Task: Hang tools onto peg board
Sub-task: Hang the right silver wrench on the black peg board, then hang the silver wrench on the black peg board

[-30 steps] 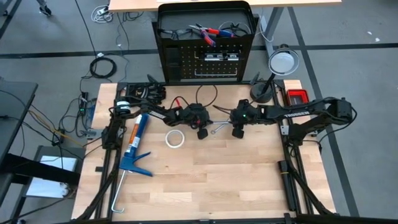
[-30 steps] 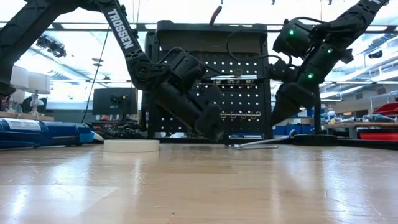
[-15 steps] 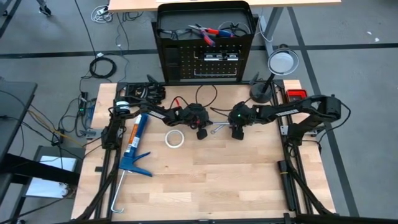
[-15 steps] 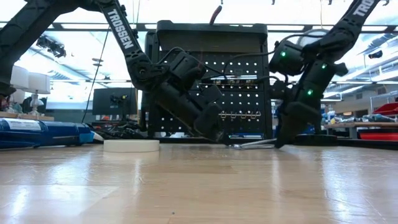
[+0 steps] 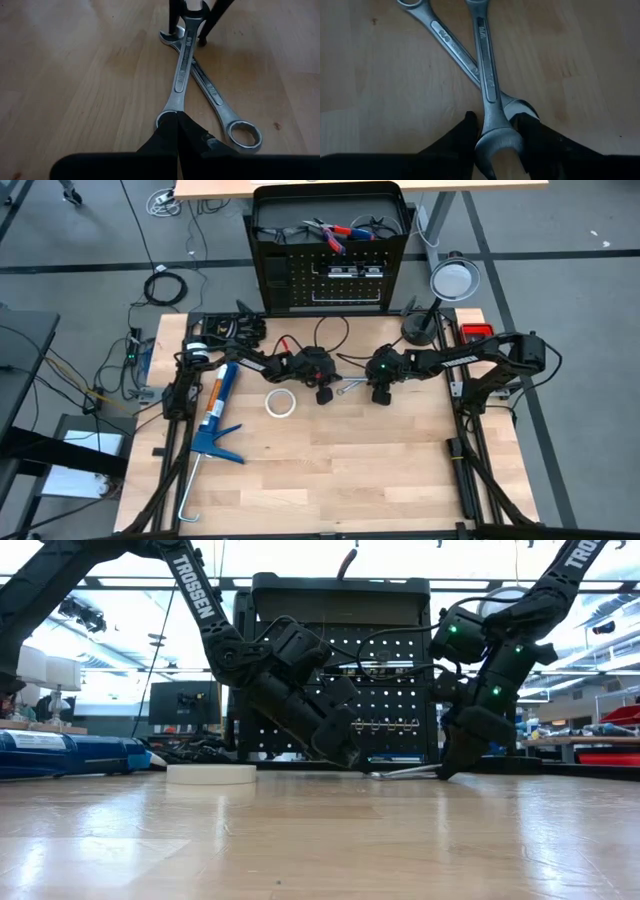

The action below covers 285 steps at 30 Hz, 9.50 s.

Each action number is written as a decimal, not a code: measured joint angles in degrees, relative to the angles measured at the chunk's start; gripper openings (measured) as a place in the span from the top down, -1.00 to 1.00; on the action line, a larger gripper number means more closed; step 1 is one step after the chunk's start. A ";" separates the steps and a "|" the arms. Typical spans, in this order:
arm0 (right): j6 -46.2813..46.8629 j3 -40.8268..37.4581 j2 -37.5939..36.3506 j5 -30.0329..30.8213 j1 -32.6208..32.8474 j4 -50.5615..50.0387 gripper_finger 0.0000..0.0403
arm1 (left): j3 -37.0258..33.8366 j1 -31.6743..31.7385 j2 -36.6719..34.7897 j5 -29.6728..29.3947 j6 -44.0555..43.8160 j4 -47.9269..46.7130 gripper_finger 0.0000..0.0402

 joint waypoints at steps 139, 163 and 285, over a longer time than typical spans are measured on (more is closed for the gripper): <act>-3.18 9.73 -3.26 23.38 -17.57 24.78 0.34 | -31.13 -9.34 -21.73 -18.09 4.15 37.76 1.00; -6.82 9.73 -5.27 36.54 -12.11 22.18 0.35 | -31.13 -9.34 -21.73 -18.09 4.11 37.04 1.00; 6.59 1.31 -5.14 0.67 2.73 1.42 0.26 | -5.01 -7.05 -4.25 -5.57 -7.52 8.36 1.00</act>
